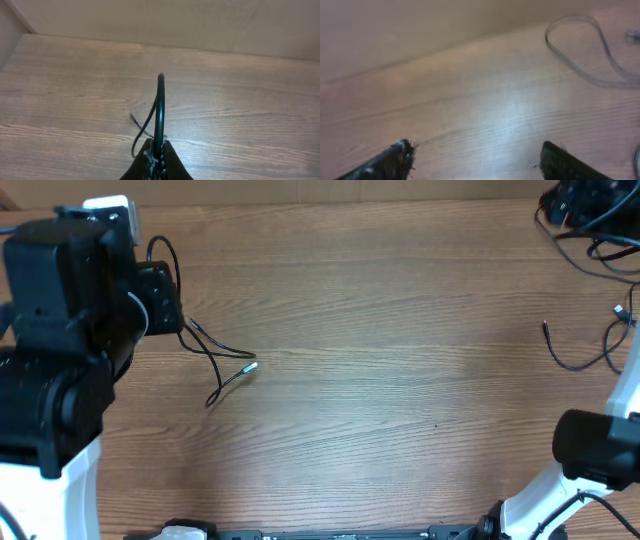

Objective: Untangle cables

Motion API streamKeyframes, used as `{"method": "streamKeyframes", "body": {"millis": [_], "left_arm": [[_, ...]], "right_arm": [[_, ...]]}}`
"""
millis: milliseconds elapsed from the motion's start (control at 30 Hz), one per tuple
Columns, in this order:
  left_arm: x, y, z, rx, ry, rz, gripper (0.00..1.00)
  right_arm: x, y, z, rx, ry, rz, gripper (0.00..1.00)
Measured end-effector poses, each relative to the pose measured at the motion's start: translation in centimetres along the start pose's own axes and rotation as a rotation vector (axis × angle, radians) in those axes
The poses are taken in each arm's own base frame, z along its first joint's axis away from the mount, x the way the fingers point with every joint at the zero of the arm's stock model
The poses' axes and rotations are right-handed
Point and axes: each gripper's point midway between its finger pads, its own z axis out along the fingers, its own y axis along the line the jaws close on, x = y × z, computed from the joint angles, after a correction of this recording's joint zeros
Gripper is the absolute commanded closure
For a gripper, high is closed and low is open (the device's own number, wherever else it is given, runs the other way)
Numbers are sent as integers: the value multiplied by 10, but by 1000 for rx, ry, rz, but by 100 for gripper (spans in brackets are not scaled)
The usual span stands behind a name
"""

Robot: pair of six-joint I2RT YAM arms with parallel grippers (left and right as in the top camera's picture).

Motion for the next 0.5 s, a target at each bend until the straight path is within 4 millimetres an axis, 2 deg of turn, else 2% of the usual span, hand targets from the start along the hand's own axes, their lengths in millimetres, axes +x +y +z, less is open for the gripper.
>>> {"method": "streamKeyframes", "body": {"millis": [100,167,233,300,367,400,433,500], "left_arm": [[1,-1,9,-4,20,6,96],[1,-1,10,-5,23,10,96],[1,-1,10,-5,22,11,96],[1,-1,10,-4,21,12,96],[1,-1,10,-4,21,13,96],[1,-1,10,-5,22,13,96],[1,-1,10,-5,22,14,96],[3,-1,10,-6,31,15,96]], "right_arm": [[31,-21,36,45,122,35,22],[57,-31,59,60,210,56,28],[94,-43,90,70,316,80,37],[125,-50,110,75,397,100,42],[161,-57,132,76,471,111,59],[175,-60,140,76,490,113,85],[185,-63,147,77,503,117,96],[202,-68,159,80,507,114,96]]}}
